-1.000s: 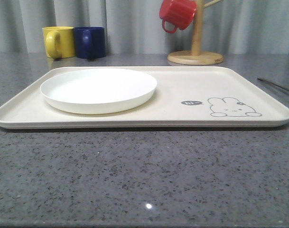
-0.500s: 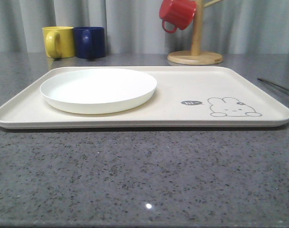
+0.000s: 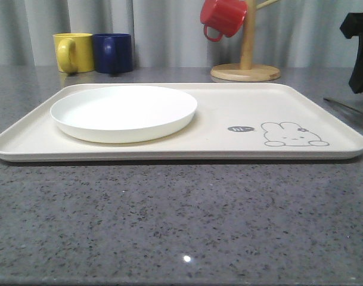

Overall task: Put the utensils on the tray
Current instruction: 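Grasp the silver fork beside the tray with the right gripper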

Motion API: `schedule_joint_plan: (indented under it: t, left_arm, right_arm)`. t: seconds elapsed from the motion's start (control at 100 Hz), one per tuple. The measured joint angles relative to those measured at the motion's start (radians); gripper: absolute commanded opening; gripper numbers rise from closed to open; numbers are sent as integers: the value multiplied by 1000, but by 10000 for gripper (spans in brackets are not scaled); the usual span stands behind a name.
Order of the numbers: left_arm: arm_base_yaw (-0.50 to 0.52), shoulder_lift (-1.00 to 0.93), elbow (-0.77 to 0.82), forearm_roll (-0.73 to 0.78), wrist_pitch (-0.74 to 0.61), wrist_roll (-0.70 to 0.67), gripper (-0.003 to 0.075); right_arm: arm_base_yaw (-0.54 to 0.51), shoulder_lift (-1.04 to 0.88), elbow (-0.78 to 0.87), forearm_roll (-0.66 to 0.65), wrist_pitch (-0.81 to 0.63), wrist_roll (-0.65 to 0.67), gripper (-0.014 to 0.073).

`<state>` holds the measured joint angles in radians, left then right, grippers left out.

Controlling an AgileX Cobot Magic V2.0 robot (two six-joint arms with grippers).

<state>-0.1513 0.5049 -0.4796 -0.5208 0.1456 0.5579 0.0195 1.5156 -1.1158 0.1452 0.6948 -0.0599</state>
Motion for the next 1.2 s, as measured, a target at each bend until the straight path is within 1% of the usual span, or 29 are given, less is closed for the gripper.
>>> schedule_joint_plan:
  t: [0.28,0.4,0.61,0.68,0.8,0.87,1.03,1.2]
  left_arm:
    - [0,0,0,0,0,0,-18]
    - [0,0,0,0,0,0,-18]
    - [0,0,0,0,0,0,-18]
    - [0,0,0,0,0,0,-18]
    - [0,0,0,0,0,0,-18]
    - [0,0,0,0,0,0,-18]
    - [0,0,0,0,0,0,-18]
    - [0,0,0,0,0,0,-18]
  right_arm:
    - [0,74,-2,0,-11,-2,422]
    - [0,91,-4,0,-13,-2,382]
    - [0,92,-6,0,-14,-2,234]
    - [0,92,-6,0,-10,-2,161]
    - [0,92,-6,0,-5,-2,-7]
    - [0,92,-6,0,-4,-2,-59]
    - [0,92,-23,0,9,-3,-55]
    - [2,92,-115,40,100,-3,-55]
